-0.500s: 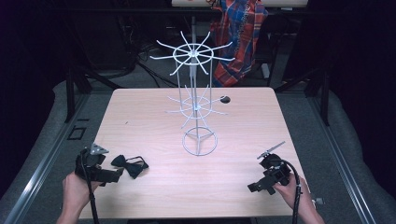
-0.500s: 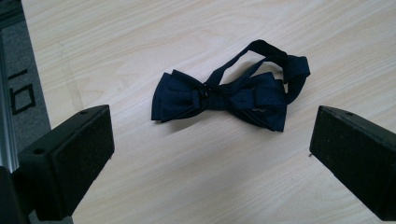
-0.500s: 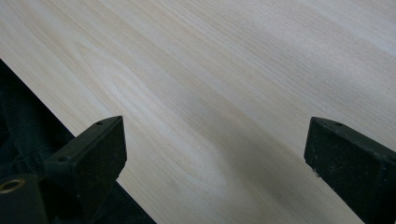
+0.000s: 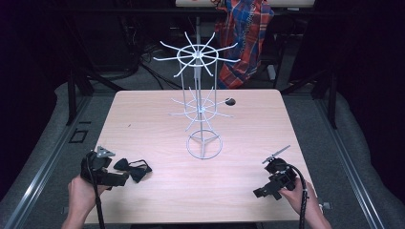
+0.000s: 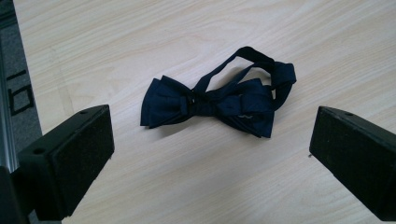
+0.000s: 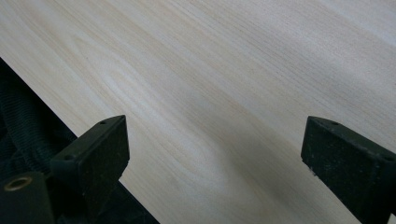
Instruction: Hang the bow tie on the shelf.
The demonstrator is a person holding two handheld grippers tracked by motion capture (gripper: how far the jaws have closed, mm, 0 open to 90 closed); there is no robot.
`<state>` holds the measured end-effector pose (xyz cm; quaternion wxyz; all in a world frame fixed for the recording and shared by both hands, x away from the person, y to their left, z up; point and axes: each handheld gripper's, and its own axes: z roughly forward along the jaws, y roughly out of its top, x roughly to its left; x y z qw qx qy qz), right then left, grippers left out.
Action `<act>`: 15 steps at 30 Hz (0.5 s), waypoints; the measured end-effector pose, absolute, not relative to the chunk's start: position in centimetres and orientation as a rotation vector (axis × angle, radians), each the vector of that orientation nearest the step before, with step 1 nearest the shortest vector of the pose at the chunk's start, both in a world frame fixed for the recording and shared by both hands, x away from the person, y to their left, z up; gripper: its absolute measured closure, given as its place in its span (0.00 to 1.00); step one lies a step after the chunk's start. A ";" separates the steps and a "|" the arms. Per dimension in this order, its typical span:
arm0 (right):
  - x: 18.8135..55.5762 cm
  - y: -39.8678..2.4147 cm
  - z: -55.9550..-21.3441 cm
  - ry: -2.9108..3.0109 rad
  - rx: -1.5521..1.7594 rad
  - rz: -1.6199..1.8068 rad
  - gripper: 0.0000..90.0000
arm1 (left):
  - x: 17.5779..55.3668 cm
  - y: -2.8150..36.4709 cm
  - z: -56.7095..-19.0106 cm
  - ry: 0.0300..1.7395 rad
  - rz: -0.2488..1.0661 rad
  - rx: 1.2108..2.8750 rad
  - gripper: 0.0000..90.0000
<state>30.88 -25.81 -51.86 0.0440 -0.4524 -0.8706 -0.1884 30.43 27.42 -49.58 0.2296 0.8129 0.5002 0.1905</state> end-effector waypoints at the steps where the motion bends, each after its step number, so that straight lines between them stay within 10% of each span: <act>1: 30.9 -25.9 -51.8 -2.669 -1.377 -0.563 0.08 | 30.4 27.3 -49.6 1.373 0.530 2.247 0.00; 15: 30.9 -25.7 -52.0 -2.649 -1.387 -0.575 0.09 | 30.7 25.6 -50.0 1.356 0.525 2.292 0.00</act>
